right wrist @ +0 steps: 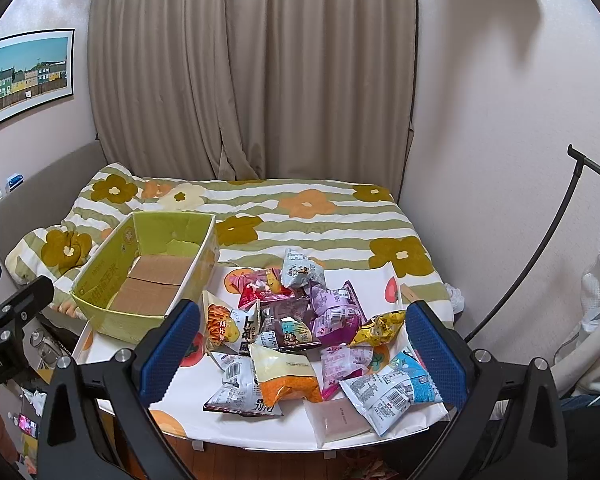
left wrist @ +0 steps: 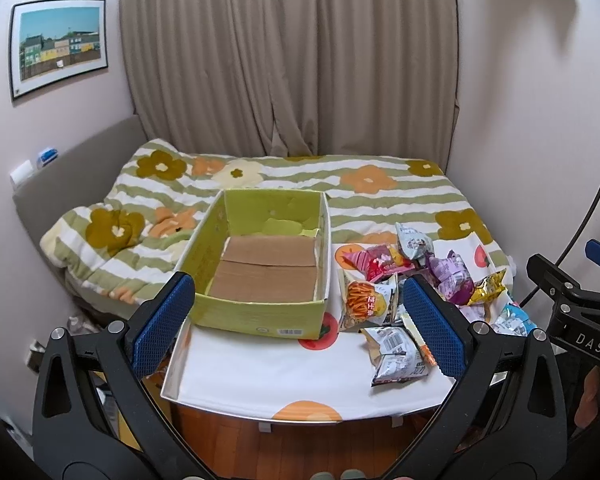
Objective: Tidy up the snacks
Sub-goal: 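Grasp the cream-and-orange bag with the right tool while the left tool grasps the white barcode bag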
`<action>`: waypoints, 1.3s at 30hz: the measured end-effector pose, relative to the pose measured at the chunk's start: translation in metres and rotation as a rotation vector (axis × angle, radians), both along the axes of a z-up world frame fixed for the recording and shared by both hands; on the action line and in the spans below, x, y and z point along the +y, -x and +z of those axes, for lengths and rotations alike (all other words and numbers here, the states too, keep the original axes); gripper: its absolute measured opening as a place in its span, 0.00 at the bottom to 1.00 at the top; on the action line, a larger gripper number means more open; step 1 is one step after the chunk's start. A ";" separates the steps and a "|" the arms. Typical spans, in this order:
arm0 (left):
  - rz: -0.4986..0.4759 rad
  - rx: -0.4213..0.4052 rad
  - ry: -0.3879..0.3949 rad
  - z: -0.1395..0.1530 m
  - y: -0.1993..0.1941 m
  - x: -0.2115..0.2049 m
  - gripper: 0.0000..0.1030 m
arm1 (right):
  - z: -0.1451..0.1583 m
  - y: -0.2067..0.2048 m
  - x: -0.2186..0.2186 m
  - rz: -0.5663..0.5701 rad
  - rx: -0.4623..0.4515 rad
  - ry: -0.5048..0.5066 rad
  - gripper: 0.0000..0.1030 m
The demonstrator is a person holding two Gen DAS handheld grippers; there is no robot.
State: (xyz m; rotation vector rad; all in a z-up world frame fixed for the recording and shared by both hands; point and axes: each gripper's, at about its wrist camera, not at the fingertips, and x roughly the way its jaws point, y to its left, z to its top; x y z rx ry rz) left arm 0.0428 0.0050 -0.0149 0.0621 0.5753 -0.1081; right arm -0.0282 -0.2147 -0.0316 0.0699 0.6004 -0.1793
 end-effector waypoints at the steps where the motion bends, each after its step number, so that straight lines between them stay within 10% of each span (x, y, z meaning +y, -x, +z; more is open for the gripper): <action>1: 0.000 0.000 0.001 0.000 0.000 0.000 1.00 | 0.000 0.000 0.000 0.000 0.000 0.000 1.00; 13: -0.079 0.095 0.025 -0.019 -0.022 -0.018 0.99 | -0.007 0.008 -0.011 -0.038 0.036 -0.003 1.00; 22: -0.228 0.319 0.054 -0.105 -0.060 -0.050 0.99 | -0.048 -0.001 -0.044 -0.061 0.169 -0.017 1.00; 39: -0.232 0.605 0.101 -0.242 -0.124 -0.096 0.99 | -0.167 -0.094 -0.059 0.313 0.377 -0.211 1.00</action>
